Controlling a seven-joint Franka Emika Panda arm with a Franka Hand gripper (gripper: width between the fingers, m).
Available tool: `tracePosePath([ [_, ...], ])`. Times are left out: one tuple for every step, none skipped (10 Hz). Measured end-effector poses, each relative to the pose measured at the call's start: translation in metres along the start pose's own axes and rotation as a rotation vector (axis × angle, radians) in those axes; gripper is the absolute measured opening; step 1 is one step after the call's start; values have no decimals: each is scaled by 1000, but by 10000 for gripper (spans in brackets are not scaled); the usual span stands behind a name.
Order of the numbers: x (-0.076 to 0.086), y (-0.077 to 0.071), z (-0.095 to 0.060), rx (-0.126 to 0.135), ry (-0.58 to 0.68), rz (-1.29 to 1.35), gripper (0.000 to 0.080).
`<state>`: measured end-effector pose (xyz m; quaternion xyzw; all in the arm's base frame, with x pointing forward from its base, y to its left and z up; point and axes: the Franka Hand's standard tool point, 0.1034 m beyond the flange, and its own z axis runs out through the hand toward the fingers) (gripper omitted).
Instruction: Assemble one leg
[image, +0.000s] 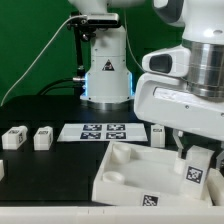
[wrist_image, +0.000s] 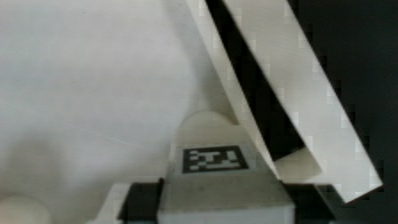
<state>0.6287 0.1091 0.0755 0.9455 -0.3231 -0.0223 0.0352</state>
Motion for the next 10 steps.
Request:
tracePosePath([
  [3,7,0,-25,5,118,304],
  [6,15,1,-49,10,184,305],
  [7,17,1,-55,13,215,305],
  [8,20,1,-64,12,227,305],
  [8,20,2,-63,11,227,390],
  [7,19,2,-62,10,227,390],
  [7,19,2,-62,10,227,559],
  [7,19,2,-61,10,227,629],
  [7,19,2,-61,10,227,629],
  [7,19,2,-61,9,228,647],
])
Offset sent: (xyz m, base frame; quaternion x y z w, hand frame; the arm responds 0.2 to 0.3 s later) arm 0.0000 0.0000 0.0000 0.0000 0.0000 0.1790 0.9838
